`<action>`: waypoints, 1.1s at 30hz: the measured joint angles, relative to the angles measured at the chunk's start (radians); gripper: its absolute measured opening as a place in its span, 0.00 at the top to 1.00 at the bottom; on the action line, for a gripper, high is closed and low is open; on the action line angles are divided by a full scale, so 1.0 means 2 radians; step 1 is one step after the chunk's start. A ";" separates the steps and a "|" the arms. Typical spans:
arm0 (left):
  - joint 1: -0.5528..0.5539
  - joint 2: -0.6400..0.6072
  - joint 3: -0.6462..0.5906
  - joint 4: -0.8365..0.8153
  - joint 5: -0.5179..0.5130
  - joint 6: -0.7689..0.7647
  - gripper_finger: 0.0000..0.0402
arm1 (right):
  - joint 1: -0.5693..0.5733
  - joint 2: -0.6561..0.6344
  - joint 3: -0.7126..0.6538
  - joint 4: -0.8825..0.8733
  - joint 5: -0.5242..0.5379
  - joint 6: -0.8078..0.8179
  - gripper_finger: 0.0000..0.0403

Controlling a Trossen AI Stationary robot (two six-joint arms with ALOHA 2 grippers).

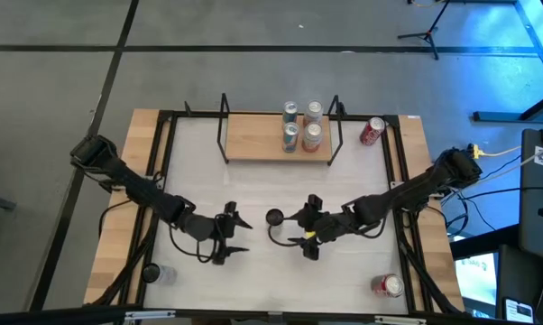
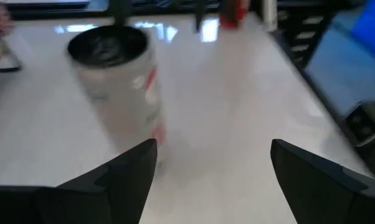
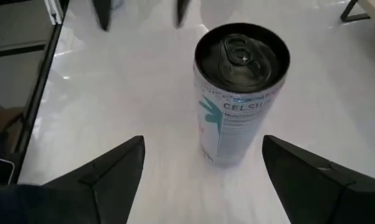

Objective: Place canned beverage on shelf
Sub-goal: Adjust white soda on the center

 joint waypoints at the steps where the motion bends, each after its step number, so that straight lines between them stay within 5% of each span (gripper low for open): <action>1: 0.000 0.000 0.000 0.005 0.018 0.004 0.24 | 0.000 -0.002 0.000 -0.003 -0.001 0.000 0.20; 7: 0.022 -0.001 0.034 0.011 0.034 0.014 0.24 | 0.014 -0.008 0.000 -0.006 0.002 -0.012 0.20; 16: 0.084 0.011 0.217 -0.248 0.059 0.034 0.24 | 0.055 -0.009 0.000 -0.073 0.058 0.018 0.20; 24: 0.129 0.047 0.233 -0.239 0.107 0.105 0.24 | 0.079 -0.010 0.000 -0.093 0.094 0.053 0.20; 33: 0.145 0.096 0.233 -0.217 0.111 0.083 0.24 | 0.087 -0.010 0.000 -0.094 0.098 0.054 0.20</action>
